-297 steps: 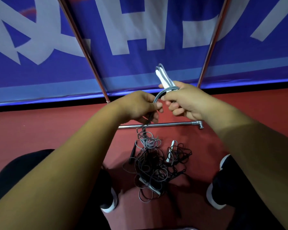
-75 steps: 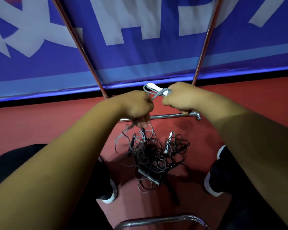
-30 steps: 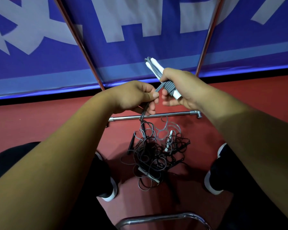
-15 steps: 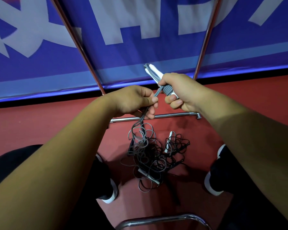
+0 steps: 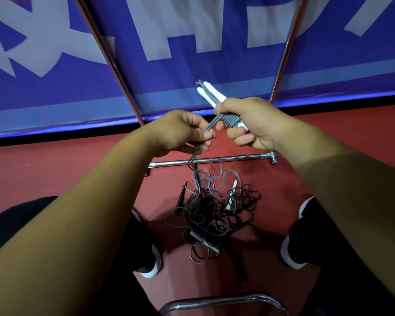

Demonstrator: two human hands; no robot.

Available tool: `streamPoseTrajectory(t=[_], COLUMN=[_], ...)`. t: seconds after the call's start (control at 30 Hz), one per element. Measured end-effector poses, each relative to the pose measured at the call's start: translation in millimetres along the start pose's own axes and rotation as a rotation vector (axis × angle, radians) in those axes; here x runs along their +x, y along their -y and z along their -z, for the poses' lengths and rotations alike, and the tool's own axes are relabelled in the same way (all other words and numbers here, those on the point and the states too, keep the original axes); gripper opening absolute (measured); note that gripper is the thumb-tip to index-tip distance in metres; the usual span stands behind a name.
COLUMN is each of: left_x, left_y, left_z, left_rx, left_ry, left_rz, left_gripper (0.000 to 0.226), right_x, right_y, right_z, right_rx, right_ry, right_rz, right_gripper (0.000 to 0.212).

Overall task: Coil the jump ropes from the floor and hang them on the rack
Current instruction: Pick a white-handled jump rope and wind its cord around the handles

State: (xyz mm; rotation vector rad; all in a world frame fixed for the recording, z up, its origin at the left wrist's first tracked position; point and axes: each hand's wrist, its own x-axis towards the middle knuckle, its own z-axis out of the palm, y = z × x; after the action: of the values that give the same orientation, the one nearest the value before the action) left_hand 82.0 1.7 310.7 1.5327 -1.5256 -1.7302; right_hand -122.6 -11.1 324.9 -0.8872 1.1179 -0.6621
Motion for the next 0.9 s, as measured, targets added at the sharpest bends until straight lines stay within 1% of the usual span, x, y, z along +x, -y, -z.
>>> streamPoseTrajectory(t=[0.1, 0.2, 0.3, 0.37, 0.43, 0.5, 0.53, 0.6, 0.67, 0.73, 0.77, 0.83, 0.9], left_x=[2, 3, 3, 2, -1, -1, -2, -6, -7, -8, -7, -6, -8], left_y=[0, 1, 2, 4, 4, 6, 8, 10, 10, 5, 2, -5, -13], left_z=[-2, -5, -7, -7, -6, -1, 4, 14, 17, 15, 13, 10, 9], left_rx=[0.103, 0.226, 0.306, 0.291, 0.270, 0.223, 0.194, 0.183, 0.189, 0.088, 0.071, 0.141, 0.247], left_ry=[-0.030, -0.079, -0.079, -0.064, -0.061, -0.079, -0.082, -0.028, 0.036, 0.044, 0.047, 0.056, 0.049], left_rz=[-0.024, -0.044, -0.043, -0.042, -0.058, -0.091, -0.113, -0.198, -0.294, -0.292, -0.301, -0.349, -0.368], left_gripper=[0.017, 0.020, 0.025, 0.018, 0.017, 0.008, 0.009, 0.015, 0.016, 0.012, 0.011, 0.012, 0.016], right_x=[-1, -4, -8, -10, -13, -17, -19, -26, -32, -35, -36, -32, -24], right_y=[-1, -5, -5, -4, -2, -2, -1, 3, 7, 6, 4, -4, -12], right_z=[-2, -6, -9, -8, -7, -6, -6, -7, -5, -4, -5, -6, -4], right_rx=[-0.004, -0.059, -0.111, -0.124, -0.147, -0.164, -0.178, -0.230, -0.327, -0.435, -0.484, -0.566, -0.623], right_ry=[0.019, 0.077, 0.142, 0.191, 0.252, 0.309, 0.344, 0.433, 0.536, 0.640, 0.666, 0.622, 0.518], right_rz=[-0.010, -0.037, -0.068, -0.090, -0.123, -0.181, -0.223, -0.324, -0.418, -0.498, -0.524, -0.547, -0.560], right_gripper=[0.019, 0.019, 0.022, 0.019, 0.016, 0.014, 0.014, 0.018, 0.021, 0.033, 0.033, 0.019, 0.018])
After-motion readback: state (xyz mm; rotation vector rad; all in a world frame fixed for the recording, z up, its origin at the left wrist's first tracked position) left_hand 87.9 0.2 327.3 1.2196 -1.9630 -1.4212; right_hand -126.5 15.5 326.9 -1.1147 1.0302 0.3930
